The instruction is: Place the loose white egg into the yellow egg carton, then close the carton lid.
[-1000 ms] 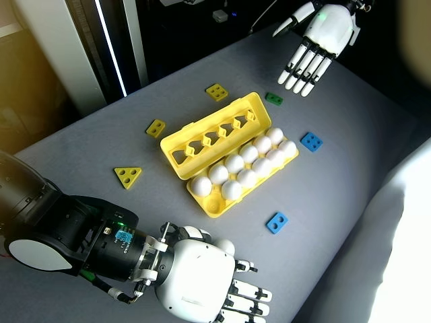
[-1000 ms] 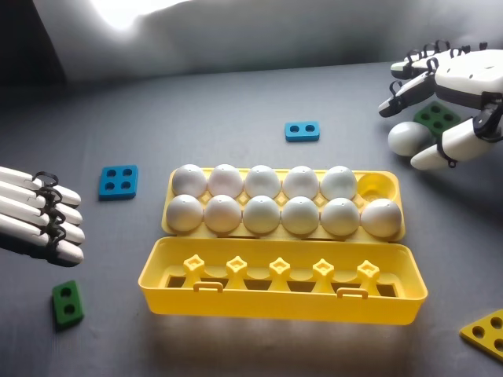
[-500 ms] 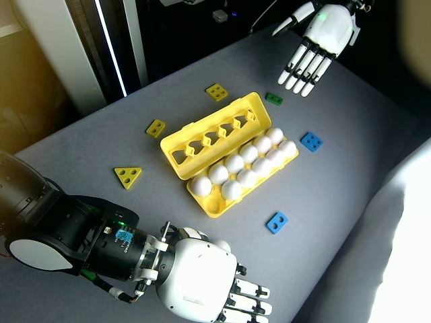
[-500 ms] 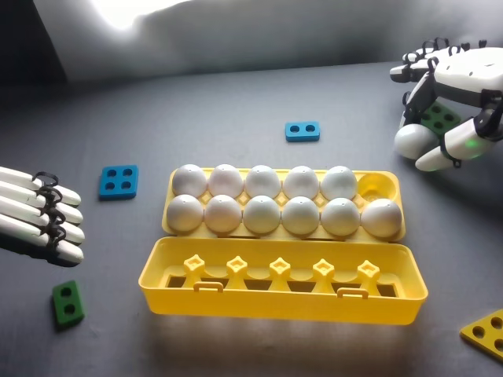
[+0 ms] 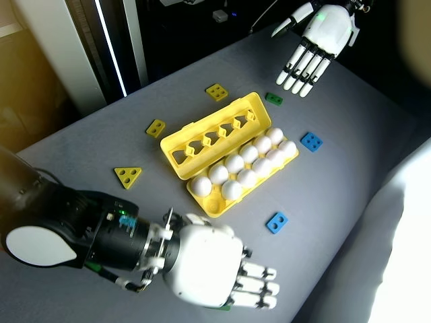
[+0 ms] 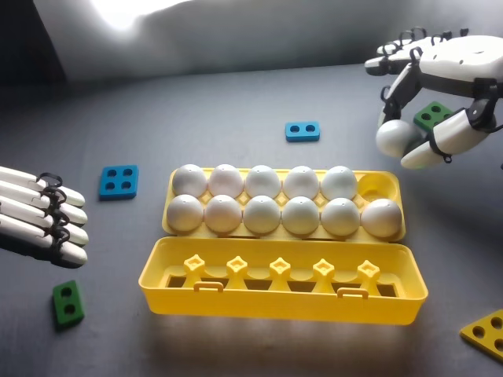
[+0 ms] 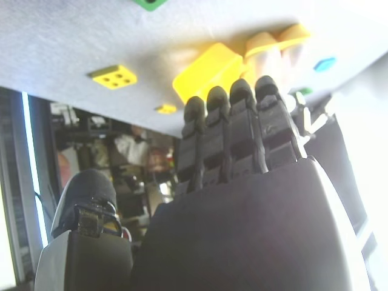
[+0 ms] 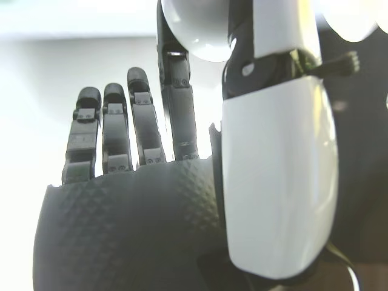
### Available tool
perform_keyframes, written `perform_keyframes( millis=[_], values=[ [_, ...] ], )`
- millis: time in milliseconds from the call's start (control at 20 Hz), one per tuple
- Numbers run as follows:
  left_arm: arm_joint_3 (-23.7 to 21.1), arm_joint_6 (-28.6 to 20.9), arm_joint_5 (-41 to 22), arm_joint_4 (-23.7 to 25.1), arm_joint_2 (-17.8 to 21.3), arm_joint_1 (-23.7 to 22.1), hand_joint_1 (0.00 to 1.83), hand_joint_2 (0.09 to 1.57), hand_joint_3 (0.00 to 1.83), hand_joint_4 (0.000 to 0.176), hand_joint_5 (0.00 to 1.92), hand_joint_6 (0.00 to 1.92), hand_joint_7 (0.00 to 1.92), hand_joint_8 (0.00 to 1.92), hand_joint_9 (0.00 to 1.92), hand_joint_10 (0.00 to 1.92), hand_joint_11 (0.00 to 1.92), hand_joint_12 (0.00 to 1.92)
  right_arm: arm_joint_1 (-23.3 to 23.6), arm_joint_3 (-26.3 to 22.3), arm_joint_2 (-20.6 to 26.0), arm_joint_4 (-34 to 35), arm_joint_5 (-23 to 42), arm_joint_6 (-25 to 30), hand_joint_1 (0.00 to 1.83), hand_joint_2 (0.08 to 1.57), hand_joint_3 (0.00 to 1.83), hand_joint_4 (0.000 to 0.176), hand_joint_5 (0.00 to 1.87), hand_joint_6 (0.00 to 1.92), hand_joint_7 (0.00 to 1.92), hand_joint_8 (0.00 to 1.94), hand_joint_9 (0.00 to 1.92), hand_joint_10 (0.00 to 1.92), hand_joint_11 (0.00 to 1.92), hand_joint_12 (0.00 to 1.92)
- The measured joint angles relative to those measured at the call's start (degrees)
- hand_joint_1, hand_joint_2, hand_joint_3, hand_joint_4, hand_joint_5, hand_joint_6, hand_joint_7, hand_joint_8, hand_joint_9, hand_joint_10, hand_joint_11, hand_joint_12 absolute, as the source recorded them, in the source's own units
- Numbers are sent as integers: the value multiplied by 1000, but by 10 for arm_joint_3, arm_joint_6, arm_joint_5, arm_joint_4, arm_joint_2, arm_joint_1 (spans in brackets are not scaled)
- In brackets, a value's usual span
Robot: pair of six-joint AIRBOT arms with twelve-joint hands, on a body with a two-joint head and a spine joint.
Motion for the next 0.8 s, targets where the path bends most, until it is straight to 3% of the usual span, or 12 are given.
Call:
perform_keyframes(
  millis=[300, 350, 400, 450, 500, 550, 600, 650, 700, 750, 800],
  values=[
    [0, 0, 0, 1, 0, -2, 0, 1192, 1, 0, 220, 5, 181, 7, 91, 11, 0, 0, 0, -5, 0, -26, -2, 31, 1157, 986, 0, 0, 1337, 358, 155, 6, 0, 0, 0, 0],
    [0, 0, 0, 2, 0, -2, 0, 1185, 0, 0, 224, 6, 181, 6, 90, 10, 0, 0, 2, -8, 0, -40, -5, 43, 1138, 987, 0, 62, 1331, 369, 154, 3, 0, 0, 0, 0],
    [0, 0, -1, 2, 0, -2, 0, 1183, 0, 0, 211, 0, 170, 1, 76, 3, 0, 0, 3, -11, 0, -50, -5, 55, 1125, 989, 1, 102, 1319, 389, 147, 1, 0, 0, 0, 0],
    [0, 0, -2, 1, 0, -2, 0, 1194, 2, 0, 228, 7, 175, 2, 81, 4, 0, 0, 8, -20, 3, -74, -7, 70, 1137, 988, 0, 62, 1323, 387, 152, 1, 0, 0, 0, 0],
    [0, 0, -2, 1, 0, -2, 0, 1194, 2, 0, 228, 7, 175, 2, 81, 4, 0, 0, 10, -23, 4, -80, -6, 71, 1137, 988, 0, 62, 1323, 387, 152, 1, 0, 0, 0, 0],
    [0, 0, -4, 2, 0, -2, 0, 1192, 1, 0, 215, 1, 165, 0, 76, 2, 0, 0, 11, -28, 7, -86, -2, 73, 1131, 989, 0, 82, 1318, 394, 142, 1, 0, 0, 0, 0],
    [0, 0, -4, 2, 0, -2, 0, 1190, 0, 0, 220, 3, 167, 2, 79, 3, 0, 0, 13, -29, 7, -94, 1, 77, 1129, 990, 0, 87, 1316, 396, 137, 0, 0, 0, 0, 0],
    [0, 0, -4, 3, 0, -2, 0, 1184, 0, 0, 224, 5, 170, 3, 83, 4, 0, 0, 13, -29, 7, -108, 2, 84, 1130, 990, 0, 84, 1316, 397, 128, 0, 0, 0, 0, 0],
    [0, 0, -4, 3, 0, -2, 0, 1179, 0, 0, 228, 6, 173, 4, 86, 5, 0, 0, 15, -29, 8, -126, 3, 101, 1136, 993, 1, 57, 1309, 410, 130, 1, 0, 0, 0, 0],
    [0, 0, -4, 4, 0, -2, 0, 1177, 0, 0, 226, 5, 174, 4, 87, 5, 0, 0, 15, -29, 10, -144, 6, 113, 1130, 998, 1, 65, 1286, 454, 130, 0, 0, 0, 0, 0],
    [0, 0, -4, 4, 0, -2, 0, 1175, 0, 0, 221, 2, 169, 2, 85, 4, 0, 0, 15, -29, 11, -162, 10, 129, 1133, 1000, 1, 52, 1280, 467, 135, 1, 0, 0, 0, 0]
  ],
)
